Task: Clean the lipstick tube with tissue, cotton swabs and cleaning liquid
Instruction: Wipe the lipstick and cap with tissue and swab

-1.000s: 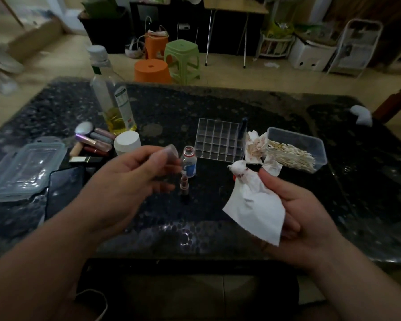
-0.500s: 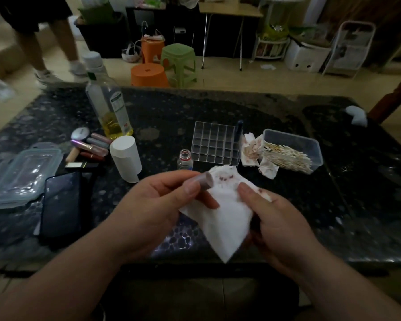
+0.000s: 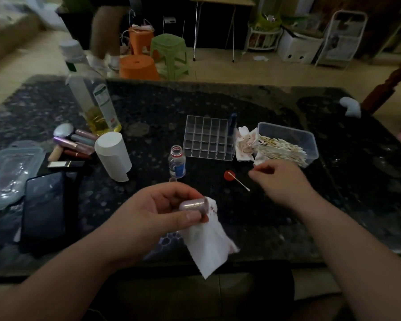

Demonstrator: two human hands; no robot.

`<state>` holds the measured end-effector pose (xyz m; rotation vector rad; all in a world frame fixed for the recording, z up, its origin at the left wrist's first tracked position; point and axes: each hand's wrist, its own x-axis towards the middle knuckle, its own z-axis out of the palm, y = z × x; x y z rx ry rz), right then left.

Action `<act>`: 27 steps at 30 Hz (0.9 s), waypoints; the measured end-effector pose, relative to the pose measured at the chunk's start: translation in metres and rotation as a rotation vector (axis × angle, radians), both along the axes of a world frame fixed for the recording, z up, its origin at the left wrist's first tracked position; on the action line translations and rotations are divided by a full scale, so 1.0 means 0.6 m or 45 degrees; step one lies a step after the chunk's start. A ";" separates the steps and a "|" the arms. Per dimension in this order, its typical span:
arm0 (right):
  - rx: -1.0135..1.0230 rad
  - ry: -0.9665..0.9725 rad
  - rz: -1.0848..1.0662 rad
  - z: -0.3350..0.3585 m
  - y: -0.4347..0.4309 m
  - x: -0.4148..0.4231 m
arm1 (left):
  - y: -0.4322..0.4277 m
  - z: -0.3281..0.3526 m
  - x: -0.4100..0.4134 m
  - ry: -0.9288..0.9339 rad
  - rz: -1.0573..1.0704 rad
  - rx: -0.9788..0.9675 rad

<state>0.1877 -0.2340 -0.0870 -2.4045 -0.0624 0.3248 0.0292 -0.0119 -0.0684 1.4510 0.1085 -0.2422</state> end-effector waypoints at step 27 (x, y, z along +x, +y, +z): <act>-0.292 -0.013 0.172 -0.084 0.038 0.069 | 0.009 -0.007 0.038 0.152 0.291 -0.805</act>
